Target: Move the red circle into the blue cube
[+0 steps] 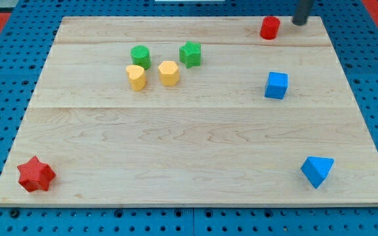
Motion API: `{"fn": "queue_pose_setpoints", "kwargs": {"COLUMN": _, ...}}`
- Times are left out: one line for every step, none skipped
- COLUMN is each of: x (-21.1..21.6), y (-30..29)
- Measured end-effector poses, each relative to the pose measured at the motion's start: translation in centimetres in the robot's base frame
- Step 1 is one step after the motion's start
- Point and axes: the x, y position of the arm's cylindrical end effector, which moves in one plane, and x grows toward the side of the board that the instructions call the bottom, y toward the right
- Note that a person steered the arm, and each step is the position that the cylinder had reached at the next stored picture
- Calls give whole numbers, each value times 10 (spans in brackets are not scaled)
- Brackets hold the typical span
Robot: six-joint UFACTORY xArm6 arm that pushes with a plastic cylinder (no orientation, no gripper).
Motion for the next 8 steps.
{"fn": "queue_pose_setpoints", "kwargs": {"x": 17, "y": -82}}
{"fn": "queue_pose_setpoints", "kwargs": {"x": 79, "y": -91}}
{"fn": "queue_pose_setpoints", "kwargs": {"x": 84, "y": -78}}
{"fn": "queue_pose_setpoints", "kwargs": {"x": 58, "y": -74}}
{"fn": "queue_pose_setpoints", "kwargs": {"x": 109, "y": -31}}
{"fn": "queue_pose_setpoints", "kwargs": {"x": 125, "y": -62}}
{"fn": "queue_pose_setpoints", "kwargs": {"x": 127, "y": -48}}
{"fn": "queue_pose_setpoints", "kwargs": {"x": 131, "y": -13}}
